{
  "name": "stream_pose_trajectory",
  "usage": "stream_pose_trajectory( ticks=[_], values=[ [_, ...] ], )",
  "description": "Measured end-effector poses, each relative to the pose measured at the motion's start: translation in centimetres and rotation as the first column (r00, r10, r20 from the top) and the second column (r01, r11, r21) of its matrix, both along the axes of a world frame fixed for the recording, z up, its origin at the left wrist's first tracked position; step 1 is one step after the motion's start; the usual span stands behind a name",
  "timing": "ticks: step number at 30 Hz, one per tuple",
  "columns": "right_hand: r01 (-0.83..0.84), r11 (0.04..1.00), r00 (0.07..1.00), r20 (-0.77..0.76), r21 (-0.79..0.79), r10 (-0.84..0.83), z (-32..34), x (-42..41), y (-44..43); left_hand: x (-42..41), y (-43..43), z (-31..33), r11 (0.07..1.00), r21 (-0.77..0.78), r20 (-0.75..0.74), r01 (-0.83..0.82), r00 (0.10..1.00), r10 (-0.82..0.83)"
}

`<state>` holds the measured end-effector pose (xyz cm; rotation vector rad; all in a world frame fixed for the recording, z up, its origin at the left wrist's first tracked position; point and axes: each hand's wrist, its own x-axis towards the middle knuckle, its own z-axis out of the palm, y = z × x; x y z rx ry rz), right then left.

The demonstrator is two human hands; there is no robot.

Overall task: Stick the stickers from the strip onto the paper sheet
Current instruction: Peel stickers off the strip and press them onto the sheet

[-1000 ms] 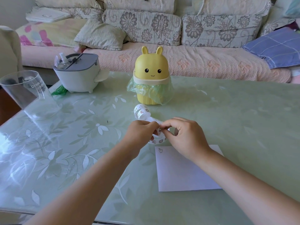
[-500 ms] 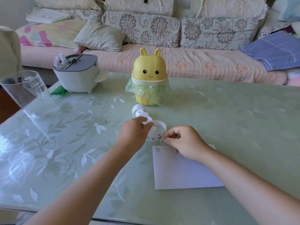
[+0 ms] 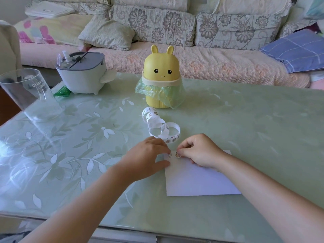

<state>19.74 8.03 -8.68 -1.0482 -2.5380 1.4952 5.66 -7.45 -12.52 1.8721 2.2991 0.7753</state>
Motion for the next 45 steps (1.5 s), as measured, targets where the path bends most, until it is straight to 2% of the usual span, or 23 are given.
stream_pose_trajectory(
  ticks=[17, 23, 27, 29, 32, 37, 39, 42, 45],
  values=[
    [-0.011, 0.973, 0.994, 0.107, 0.232, -0.015, -0.1, -1.6, -0.8, 0.7, -0.4, -0.4, 0.999, 0.033, -0.025, 0.029, 0.999, -0.029],
    [-0.082, 0.901, 0.969, 0.247, 0.425, -0.029, 0.5, -2.1, -1.0, 1.7, -0.7, -0.8, 0.993, 0.075, -0.074, 0.093, 0.993, -0.088],
    [-0.107, 0.807, 0.962, 0.266, 0.580, -0.064, 0.9, -1.7, -1.3, 2.1, -0.7, -0.9, 0.996, 0.056, -0.099, 0.075, 0.993, -0.070],
    [-0.085, 0.804, 0.967, 0.243, 0.588, -0.076, 0.7, -1.1, -1.2, 2.3, -0.8, -0.9, 0.997, 0.038, -0.113, 0.064, 0.992, -0.059],
    [-0.106, 0.807, 0.984, 0.176, 0.581, 0.002, -0.3, 0.0, -1.2, 2.6, -1.0, -0.8, 1.000, -0.004, -0.147, 0.030, 0.989, -0.030],
    [-0.287, 0.585, 0.952, 0.158, 0.759, 0.262, -2.3, 2.3, -1.6, 3.4, -1.2, -1.0, 0.999, -0.049, -0.198, 0.007, 0.980, -0.016],
    [-0.357, 0.537, 0.926, 0.217, 0.765, 0.308, -2.8, 3.3, -1.8, 3.6, -1.3, -1.0, 0.998, -0.063, -0.205, -0.003, 0.979, -0.010],
    [-0.474, 0.521, 0.878, 0.341, 0.710, 0.335, -3.1, 4.4, -1.9, 4.0, -1.3, -0.8, 0.997, -0.070, -0.208, -0.017, 0.978, 0.002],
    [-0.512, 0.500, 0.858, 0.383, 0.698, 0.343, -3.0, 5.2, -1.8, 4.0, -1.3, -0.7, 0.997, -0.066, -0.201, -0.027, 0.980, 0.013]
  ],
)
